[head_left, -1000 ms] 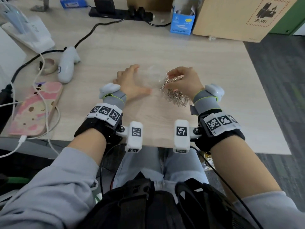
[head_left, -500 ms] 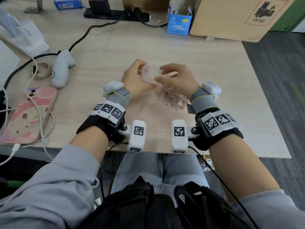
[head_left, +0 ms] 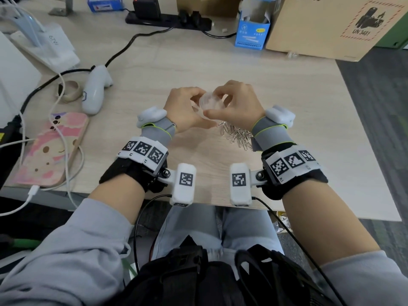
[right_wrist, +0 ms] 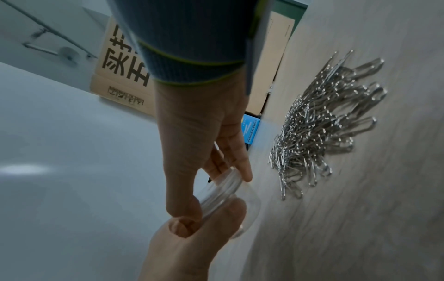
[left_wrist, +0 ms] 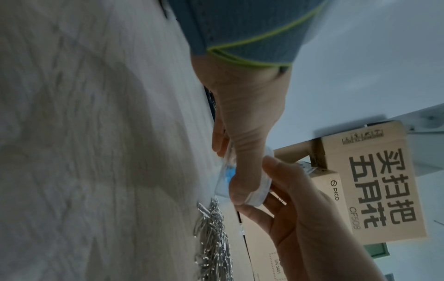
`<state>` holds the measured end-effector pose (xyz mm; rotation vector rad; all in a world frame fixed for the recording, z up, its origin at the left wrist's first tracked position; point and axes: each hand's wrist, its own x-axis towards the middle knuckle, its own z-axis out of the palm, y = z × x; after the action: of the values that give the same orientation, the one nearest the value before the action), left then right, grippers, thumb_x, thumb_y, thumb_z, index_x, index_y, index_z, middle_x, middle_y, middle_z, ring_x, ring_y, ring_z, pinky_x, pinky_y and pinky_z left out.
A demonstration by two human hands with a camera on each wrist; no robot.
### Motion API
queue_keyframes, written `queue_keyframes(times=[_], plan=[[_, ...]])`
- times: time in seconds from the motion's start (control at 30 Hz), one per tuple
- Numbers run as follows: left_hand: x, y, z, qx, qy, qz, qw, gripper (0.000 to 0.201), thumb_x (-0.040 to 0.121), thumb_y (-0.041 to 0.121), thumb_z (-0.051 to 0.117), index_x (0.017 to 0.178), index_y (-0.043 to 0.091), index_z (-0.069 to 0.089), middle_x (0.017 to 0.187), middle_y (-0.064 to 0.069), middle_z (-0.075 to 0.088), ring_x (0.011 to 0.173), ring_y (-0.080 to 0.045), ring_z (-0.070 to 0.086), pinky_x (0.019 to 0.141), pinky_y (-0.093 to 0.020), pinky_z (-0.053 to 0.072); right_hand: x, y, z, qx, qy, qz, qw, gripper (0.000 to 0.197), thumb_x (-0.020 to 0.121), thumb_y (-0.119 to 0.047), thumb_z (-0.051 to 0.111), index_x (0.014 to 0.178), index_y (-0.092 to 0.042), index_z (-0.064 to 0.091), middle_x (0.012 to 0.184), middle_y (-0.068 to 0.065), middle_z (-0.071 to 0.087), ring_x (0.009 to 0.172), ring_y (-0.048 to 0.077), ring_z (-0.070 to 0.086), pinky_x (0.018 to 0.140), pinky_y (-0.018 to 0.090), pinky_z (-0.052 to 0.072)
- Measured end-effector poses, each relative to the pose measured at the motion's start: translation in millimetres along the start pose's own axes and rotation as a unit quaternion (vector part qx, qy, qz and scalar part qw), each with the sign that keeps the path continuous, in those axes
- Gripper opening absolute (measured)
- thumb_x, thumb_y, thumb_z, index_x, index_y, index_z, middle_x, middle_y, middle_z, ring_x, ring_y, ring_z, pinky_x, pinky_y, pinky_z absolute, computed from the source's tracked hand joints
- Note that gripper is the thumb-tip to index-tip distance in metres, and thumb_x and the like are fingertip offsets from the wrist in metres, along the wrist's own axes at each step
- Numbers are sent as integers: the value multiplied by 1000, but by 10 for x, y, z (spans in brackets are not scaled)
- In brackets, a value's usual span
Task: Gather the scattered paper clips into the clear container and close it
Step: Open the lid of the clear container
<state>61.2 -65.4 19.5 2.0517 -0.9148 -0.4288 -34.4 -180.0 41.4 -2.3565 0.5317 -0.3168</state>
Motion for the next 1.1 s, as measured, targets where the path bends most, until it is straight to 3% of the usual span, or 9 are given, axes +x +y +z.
queue_keyframes(times=[0.1,0.2,0.33,0.43,0.53,0.63,0.77,0.87,1.1], plan=[[-24,-42,-48,8,-23,-8,1000,54,45,40,79,94,18,68,90,-4,70,80,-16,64,77,-33,52,-2,-19,-28,16,-28,4,999,43,65,-26,74,106,-15,69,106,3,67,87,17,62,80,28,50],[-23,-161,-82,-2,-23,-30,999,46,48,41,77,87,19,67,89,-4,69,79,-14,59,74,-30,49,19,-40,42,80,-24,18,996,43,69,-24,70,111,-14,67,103,-1,69,83,14,62,79,25,51],[-40,-348,-107,-29,-42,-49,998,62,46,36,80,104,22,64,97,5,68,90,-13,62,85,-27,49,101,-17,195,219,12,111,969,19,77,-27,58,84,-14,68,77,5,67,63,23,63,71,45,60],[-84,-421,-132,-47,-78,-37,995,65,44,34,79,105,21,63,100,4,68,92,-10,61,87,-26,49,154,5,299,246,12,187,951,29,84,-24,47,75,-4,65,66,12,65,62,34,66,70,53,58],[-105,-458,-161,-55,-91,-28,994,62,46,28,82,104,24,62,106,4,63,93,-6,59,84,-17,45,206,2,374,244,8,210,947,31,87,-16,41,70,-1,61,64,15,65,68,39,69,73,54,57],[-100,-463,-158,-35,-94,-14,995,72,37,41,81,105,29,62,112,2,56,97,-6,56,85,-8,43,281,57,410,210,28,215,953,30,89,-17,43,81,5,62,70,21,68,75,41,69,75,53,56],[-110,-443,-137,-30,-101,-12,994,76,34,46,77,107,31,62,115,-3,54,105,-17,56,95,-26,44,362,88,431,170,57,202,963,33,88,-17,47,89,12,64,86,26,69,82,39,69,80,51,54],[-97,-429,-118,-28,-91,-8,995,78,34,49,74,109,30,62,116,-7,56,106,-20,56,96,-31,45,384,86,411,162,52,195,966,31,87,-13,47,92,12,64,82,21,68,84,37,70,83,48,54],[-59,-364,-71,-14,-86,-18,996,82,33,51,71,111,26,61,112,0,53,105,-20,55,83,-20,43,307,152,313,199,29,190,961,28,85,0,46,104,1,66,92,10,64,72,30,65,82,44,57]])
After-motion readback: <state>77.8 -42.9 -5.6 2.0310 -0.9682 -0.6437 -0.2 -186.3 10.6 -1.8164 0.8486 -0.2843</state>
